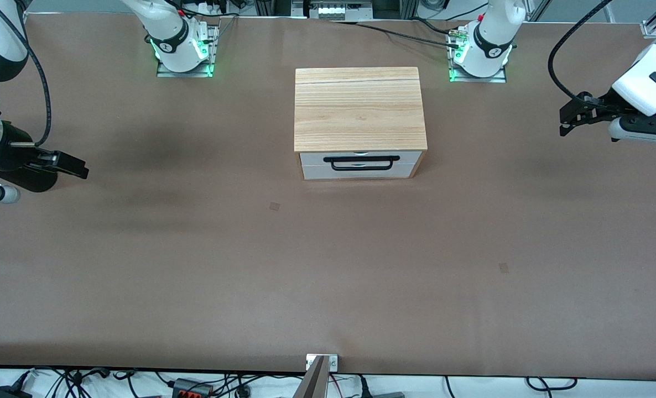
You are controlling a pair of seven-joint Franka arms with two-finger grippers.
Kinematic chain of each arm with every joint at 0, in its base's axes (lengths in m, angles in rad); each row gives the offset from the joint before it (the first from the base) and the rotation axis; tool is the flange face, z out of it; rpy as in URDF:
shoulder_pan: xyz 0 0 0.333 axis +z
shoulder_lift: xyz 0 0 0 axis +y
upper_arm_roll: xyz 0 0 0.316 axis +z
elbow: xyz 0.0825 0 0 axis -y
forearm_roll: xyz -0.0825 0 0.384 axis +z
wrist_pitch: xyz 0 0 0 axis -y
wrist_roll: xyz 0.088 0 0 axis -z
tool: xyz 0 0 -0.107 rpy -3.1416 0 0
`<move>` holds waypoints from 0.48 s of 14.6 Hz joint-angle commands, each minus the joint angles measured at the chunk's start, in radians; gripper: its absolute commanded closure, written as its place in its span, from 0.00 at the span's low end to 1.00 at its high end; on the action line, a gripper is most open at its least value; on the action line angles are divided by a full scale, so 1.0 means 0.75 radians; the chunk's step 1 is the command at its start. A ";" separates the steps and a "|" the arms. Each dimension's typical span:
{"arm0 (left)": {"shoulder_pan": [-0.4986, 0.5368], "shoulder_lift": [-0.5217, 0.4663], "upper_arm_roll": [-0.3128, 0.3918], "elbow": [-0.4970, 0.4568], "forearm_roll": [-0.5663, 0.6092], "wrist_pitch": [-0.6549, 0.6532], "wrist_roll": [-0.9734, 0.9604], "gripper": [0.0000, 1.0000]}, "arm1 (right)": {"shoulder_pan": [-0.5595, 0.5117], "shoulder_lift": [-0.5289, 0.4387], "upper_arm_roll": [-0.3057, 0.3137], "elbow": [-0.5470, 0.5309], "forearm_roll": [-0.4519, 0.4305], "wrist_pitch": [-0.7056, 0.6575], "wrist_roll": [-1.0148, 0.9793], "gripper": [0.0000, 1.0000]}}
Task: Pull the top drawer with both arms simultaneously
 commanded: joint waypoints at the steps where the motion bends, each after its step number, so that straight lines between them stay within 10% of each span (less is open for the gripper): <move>1: -0.006 0.024 -0.002 0.050 0.005 -0.044 0.014 0.00 | 0.018 -0.028 -0.004 -0.020 -0.021 -0.008 0.025 0.00; 7: -0.012 0.036 -0.002 0.063 0.005 -0.058 -0.011 0.00 | 0.016 -0.028 -0.004 -0.020 -0.015 -0.006 0.027 0.00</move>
